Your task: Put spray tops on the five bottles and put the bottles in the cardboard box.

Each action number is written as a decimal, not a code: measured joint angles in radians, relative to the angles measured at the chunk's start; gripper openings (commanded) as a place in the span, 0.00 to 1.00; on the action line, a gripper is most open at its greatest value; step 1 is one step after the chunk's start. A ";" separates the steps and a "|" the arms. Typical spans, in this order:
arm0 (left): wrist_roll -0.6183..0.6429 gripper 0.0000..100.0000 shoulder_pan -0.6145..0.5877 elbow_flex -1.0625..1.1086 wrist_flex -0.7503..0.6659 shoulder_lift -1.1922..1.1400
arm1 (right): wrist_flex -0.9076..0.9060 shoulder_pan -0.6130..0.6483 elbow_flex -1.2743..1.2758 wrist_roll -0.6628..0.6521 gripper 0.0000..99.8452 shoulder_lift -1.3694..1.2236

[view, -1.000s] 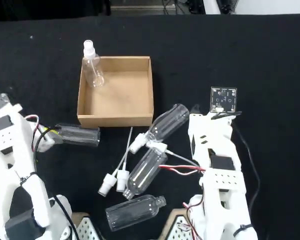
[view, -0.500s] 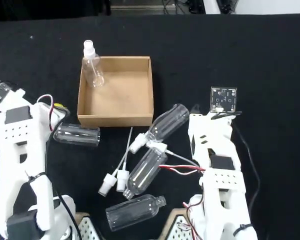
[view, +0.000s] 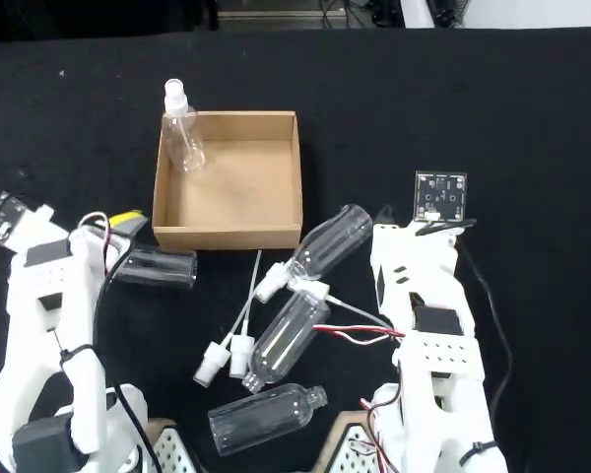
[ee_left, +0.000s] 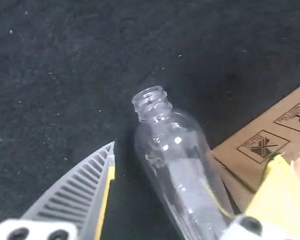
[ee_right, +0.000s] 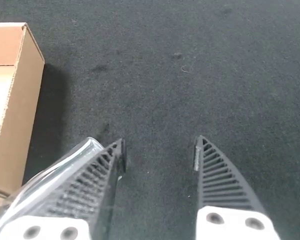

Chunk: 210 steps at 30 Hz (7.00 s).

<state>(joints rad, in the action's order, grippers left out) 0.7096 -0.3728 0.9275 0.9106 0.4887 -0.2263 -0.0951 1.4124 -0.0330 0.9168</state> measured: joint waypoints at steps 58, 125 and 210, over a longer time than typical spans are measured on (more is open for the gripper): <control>-0.899 0.43 -0.276 -0.310 0.641 -0.026 | 0.000 0.000 0.000 0.000 0.20 0.000; -1.725 0.29 -0.585 -1.300 0.769 -1.011 | 0.000 0.000 0.018 0.000 0.20 0.000; -1.887 0.05 -0.608 -0.870 0.485 -0.799 | 0.000 0.000 0.018 0.000 0.20 0.000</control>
<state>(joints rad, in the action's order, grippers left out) -1.1776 -0.9805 0.0575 1.3955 -0.3107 -0.2263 -0.0951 1.4308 -0.0330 0.9168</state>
